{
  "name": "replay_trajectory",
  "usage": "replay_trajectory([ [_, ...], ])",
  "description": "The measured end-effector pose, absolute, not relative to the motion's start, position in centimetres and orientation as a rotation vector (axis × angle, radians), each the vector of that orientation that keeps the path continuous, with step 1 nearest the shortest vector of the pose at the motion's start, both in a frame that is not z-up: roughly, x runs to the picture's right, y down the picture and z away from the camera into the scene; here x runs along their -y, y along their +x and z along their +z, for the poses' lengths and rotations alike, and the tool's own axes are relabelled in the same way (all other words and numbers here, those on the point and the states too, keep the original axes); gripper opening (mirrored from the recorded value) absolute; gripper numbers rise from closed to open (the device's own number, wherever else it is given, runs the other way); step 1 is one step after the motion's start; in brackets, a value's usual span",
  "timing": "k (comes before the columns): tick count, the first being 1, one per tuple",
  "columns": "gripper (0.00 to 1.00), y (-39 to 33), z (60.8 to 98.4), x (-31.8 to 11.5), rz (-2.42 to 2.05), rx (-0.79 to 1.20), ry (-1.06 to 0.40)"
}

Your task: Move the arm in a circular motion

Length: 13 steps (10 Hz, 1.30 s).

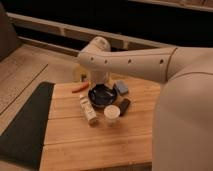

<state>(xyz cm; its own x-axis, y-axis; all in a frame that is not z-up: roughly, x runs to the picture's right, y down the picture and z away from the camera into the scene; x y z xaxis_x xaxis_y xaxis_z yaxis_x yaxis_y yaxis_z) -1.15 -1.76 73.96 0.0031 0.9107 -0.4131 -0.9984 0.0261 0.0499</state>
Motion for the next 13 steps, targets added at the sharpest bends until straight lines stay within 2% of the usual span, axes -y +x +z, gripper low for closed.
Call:
replay_trajectory([
  [5, 0.65, 0.1, 74.3, 2.4, 1.554, -0.409, -0.252],
  [8, 0.65, 9.7, 76.4, 6.8, 1.682, -0.528, -0.08],
  [10, 0.65, 12.2, 78.0, 9.6, 1.717, -0.513, -0.037],
  [13, 0.65, 8.8, 81.0, 12.6, 1.607, -0.449, -0.076],
])
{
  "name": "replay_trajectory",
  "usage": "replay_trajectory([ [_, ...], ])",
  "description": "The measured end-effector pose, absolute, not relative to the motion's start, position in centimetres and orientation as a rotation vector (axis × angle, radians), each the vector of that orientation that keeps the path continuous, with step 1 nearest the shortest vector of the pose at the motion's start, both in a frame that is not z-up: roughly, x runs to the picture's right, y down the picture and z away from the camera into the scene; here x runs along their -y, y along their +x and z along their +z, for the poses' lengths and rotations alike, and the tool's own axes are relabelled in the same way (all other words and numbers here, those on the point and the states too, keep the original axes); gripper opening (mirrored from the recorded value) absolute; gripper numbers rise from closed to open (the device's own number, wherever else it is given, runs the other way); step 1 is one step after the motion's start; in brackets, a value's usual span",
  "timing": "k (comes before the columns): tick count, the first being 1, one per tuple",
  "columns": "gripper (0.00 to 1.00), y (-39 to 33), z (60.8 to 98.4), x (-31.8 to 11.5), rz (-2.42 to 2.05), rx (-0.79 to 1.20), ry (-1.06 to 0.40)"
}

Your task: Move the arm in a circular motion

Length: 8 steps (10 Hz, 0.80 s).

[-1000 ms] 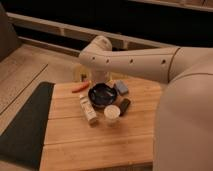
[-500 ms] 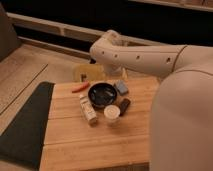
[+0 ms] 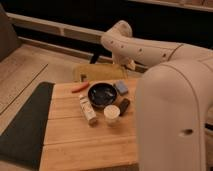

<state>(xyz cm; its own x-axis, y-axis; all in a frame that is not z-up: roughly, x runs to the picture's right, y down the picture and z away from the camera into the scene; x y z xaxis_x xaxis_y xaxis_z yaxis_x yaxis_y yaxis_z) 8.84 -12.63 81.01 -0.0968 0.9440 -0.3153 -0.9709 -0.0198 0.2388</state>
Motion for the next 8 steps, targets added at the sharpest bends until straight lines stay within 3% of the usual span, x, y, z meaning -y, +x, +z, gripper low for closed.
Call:
replay_trajectory([
  [2, 0.65, 2.8, 82.9, 12.2, 1.499, -0.409, -0.187],
  [4, 0.65, -3.8, 83.8, 9.1, 1.419, -0.38, -0.365],
  [6, 0.65, -9.6, 83.2, 5.3, 1.348, -0.364, -0.526],
  [8, 0.65, -12.7, 81.3, 2.5, 1.286, -0.392, -0.599],
])
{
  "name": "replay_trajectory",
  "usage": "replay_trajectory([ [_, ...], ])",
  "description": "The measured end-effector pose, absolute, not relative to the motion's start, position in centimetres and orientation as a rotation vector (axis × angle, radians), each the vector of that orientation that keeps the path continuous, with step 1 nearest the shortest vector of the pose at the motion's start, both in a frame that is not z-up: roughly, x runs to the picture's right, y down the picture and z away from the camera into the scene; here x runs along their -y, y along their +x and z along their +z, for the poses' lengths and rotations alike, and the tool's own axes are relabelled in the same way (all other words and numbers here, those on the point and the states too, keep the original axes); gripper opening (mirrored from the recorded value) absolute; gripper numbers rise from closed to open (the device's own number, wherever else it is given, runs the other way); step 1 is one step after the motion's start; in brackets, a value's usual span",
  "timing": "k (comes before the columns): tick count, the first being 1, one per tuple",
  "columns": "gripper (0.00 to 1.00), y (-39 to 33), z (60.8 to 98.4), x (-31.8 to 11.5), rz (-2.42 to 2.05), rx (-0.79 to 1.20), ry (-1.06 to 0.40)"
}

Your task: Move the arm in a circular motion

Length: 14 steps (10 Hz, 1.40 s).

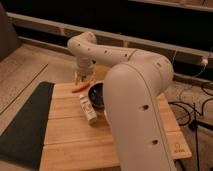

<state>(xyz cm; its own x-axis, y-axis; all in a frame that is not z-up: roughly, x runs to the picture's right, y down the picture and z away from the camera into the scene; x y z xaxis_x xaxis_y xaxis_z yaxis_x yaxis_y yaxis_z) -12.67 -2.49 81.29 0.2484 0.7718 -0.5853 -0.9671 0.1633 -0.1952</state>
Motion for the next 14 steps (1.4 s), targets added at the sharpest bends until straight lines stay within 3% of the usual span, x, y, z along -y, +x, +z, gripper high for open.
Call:
replay_trajectory([
  [4, 0.65, -8.3, 77.0, 1.5, 1.329, -0.517, -0.453],
  [9, 0.65, 2.7, 73.7, 2.1, 1.639, -0.652, -0.292],
  [14, 0.65, 9.4, 75.7, 8.3, 1.698, -0.636, -0.157],
])
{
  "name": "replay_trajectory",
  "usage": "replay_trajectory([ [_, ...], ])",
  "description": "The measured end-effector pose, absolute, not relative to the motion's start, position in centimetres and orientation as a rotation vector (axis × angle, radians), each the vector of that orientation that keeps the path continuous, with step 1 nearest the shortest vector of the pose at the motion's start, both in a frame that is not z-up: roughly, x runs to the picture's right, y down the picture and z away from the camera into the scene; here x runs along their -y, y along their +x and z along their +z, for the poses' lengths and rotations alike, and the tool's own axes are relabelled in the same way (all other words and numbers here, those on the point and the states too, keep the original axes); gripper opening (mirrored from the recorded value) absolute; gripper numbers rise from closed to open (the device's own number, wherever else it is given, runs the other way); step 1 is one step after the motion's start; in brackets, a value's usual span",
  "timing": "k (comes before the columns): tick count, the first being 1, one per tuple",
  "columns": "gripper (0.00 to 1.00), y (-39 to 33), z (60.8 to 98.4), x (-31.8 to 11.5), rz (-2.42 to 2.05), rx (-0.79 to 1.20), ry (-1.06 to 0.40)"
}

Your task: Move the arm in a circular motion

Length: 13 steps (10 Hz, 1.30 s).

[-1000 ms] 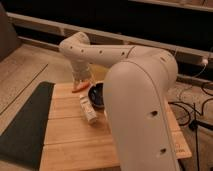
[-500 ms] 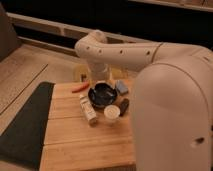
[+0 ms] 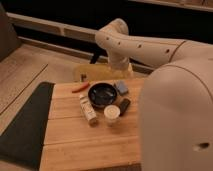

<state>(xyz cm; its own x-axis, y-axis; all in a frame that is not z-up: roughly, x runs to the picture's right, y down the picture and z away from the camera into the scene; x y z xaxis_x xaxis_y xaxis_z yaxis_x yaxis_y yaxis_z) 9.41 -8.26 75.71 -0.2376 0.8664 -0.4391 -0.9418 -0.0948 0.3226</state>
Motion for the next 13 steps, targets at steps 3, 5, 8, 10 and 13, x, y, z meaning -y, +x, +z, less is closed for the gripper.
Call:
replay_trajectory([
  [3, 0.65, 5.1, 80.1, 10.7, 1.57, -0.57, -0.208],
  [5, 0.65, 0.2, 82.2, 10.1, 1.432, -0.548, -0.27],
  [8, 0.65, -7.8, 82.0, 5.6, 1.258, -0.525, -0.414],
  [10, 0.65, -11.4, 80.1, 1.7, 1.189, -0.531, -0.517],
  [13, 0.65, -12.4, 77.6, -1.4, 1.169, -0.551, -0.569],
])
